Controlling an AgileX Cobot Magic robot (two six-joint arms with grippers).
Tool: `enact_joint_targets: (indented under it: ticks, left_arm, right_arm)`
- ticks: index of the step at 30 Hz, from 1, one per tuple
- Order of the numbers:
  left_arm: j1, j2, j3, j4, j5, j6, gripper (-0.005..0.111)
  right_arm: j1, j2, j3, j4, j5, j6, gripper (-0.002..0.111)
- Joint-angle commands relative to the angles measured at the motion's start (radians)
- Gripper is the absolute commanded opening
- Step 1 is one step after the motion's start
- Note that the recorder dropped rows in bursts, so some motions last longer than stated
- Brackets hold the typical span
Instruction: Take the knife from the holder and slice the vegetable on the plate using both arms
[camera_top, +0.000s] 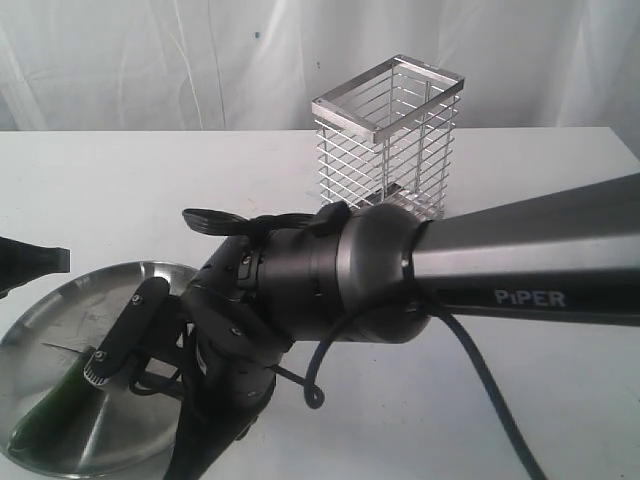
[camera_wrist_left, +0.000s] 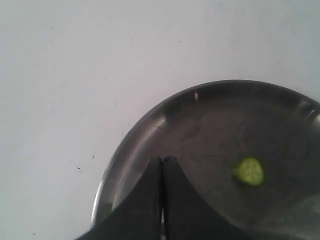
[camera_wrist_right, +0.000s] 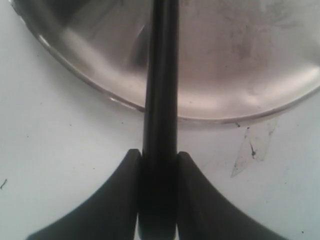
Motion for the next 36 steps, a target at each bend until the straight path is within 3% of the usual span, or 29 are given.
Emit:
enact_joint_targets:
  ticks: [1,36]
  left_arm:
    - [0.001,-0.009,0.007,0.008,0.017,-0.01,0.0]
    - [0.001,-0.009,0.007,0.008,0.034,-0.01,0.0]
  right_arm:
    - [0.001,-0.002,0.003,-0.01,-0.03,-0.007,0.0]
    - [-0.001,0.033,-0.015,-0.112,-0.04,0.049,0.0]
